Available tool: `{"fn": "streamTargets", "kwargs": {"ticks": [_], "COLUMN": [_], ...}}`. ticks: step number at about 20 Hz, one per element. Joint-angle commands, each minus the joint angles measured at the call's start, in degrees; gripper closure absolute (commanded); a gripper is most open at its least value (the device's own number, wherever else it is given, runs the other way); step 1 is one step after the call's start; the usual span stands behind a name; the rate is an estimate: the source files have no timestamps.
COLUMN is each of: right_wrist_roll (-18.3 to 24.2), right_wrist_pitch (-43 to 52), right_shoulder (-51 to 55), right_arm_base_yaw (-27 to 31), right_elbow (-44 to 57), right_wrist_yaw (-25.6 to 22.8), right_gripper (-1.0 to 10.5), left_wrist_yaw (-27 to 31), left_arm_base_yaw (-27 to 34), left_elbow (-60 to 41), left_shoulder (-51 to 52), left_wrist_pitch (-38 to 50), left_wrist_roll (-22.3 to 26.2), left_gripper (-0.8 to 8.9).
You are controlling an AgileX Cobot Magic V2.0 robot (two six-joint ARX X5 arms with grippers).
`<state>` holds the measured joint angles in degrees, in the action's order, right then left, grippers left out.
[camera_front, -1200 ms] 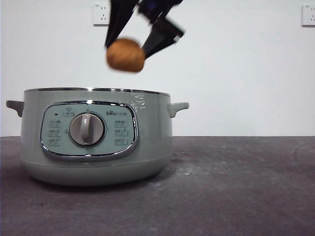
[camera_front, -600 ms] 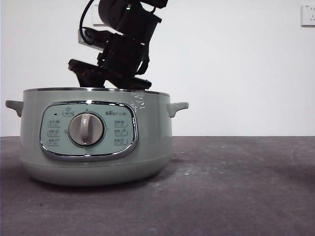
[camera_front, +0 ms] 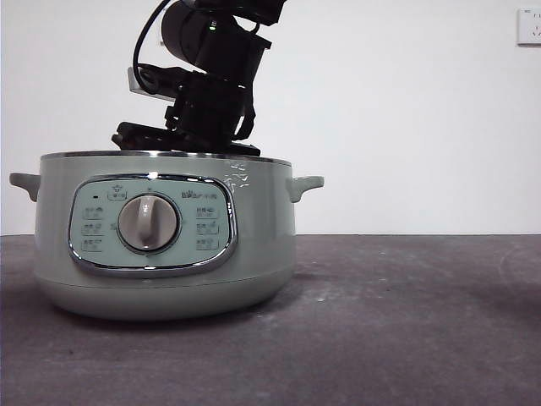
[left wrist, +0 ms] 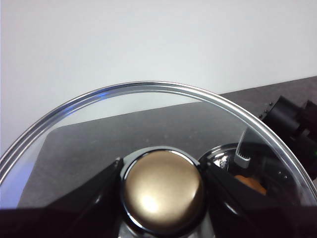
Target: Pick up the potato,open the lid,put the potato in the pot,close the lid
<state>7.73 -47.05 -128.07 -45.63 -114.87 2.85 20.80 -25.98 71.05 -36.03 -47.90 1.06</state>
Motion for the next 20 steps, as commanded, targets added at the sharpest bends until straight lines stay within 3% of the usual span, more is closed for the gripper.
{"fn": "streamTargets", "kwargs": {"ticks": [1,5,9,16,20], "right_wrist_roll": [-1.8,-3.2,-3.2,-4.1,-4.9], "right_wrist_pitch": [0.0,-2.5,-8.3,-14.8,-16.2], "right_shoulder": [-0.3,6.6,18.4,35.9,42.6], "right_arm_base_yaw": [-0.3,-0.2,0.9,3.9,4.4], "right_elbow": [-0.1,-0.1,-0.1,-0.1,-0.1], "right_wrist_yaw": [0.0,-0.5,-6.8,-7.9,-8.0], "right_gripper": [4.4,4.4,4.5,4.5,4.5], "left_wrist_yaw": [0.2,0.1,-0.6,-14.7,-18.9], "left_arm_base_yaw": [0.0,0.0,0.0,0.0,0.0], "left_elbow": [0.7,0.7,0.7,0.7,0.7], "left_shoulder": [0.6,-0.4,-5.6,-20.9,-29.8], "left_wrist_pitch": [2.6,2.9,4.7,12.7,16.2], "left_wrist_roll": [0.5,0.5,0.5,0.4,0.2], "left_gripper": [8.21,8.21,8.21,8.21,8.21]}}
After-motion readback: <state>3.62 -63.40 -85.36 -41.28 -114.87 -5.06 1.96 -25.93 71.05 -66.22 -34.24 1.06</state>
